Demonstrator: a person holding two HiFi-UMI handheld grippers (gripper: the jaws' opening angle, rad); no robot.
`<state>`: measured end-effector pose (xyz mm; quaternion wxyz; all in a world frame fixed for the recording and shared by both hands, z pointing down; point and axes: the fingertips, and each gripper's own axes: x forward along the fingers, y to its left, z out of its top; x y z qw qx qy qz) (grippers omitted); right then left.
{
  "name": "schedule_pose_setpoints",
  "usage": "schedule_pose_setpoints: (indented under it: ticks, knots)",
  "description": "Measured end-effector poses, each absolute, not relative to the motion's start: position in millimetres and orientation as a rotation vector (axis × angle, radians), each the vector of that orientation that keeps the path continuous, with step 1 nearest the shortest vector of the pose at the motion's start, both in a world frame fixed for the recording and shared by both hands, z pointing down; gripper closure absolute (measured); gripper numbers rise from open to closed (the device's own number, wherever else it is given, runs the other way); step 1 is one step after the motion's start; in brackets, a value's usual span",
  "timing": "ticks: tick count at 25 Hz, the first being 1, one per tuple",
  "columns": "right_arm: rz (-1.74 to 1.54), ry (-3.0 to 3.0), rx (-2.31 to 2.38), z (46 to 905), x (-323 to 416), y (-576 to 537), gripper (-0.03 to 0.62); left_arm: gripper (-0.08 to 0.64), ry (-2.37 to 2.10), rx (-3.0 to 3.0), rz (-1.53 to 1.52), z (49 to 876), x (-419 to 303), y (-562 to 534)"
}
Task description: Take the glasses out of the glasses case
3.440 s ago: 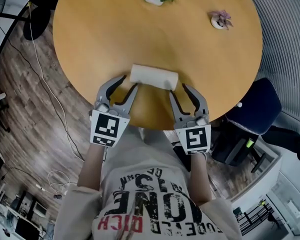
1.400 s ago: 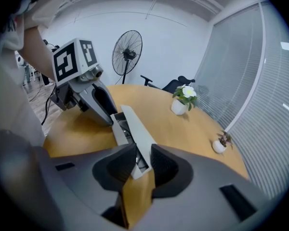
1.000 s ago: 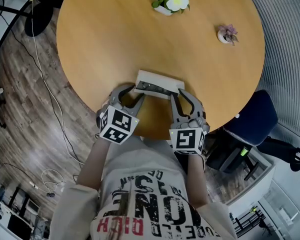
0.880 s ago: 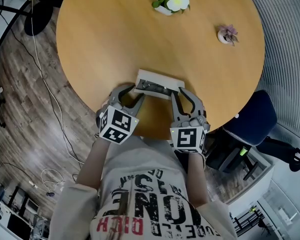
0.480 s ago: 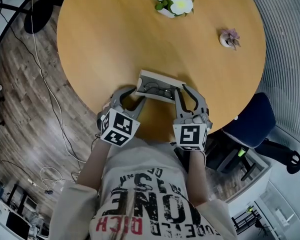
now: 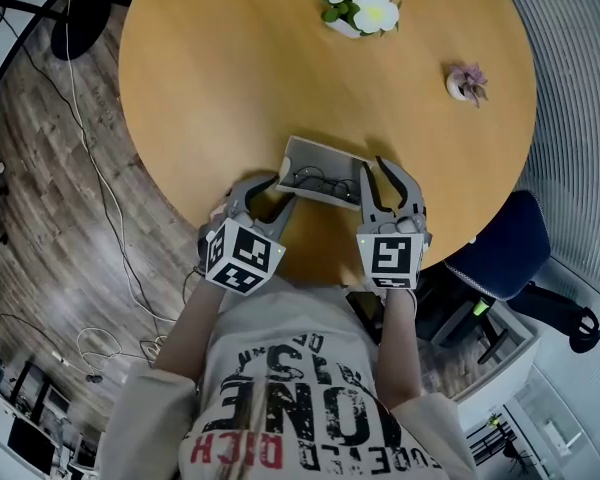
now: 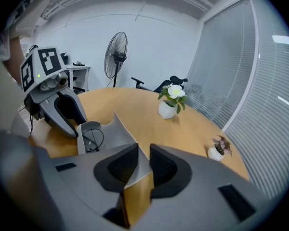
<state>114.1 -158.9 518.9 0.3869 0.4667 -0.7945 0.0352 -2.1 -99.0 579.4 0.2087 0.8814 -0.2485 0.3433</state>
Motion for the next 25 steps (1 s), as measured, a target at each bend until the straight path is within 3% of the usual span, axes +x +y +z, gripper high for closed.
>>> schedule_pose_setpoints:
  ticks: [25]
  knots:
    - [0.172,-2.074,1.261,515.0,115.7,-164.8,0.509,0.400,-0.709,2.433,0.962,581.9,-3.4,-100.2]
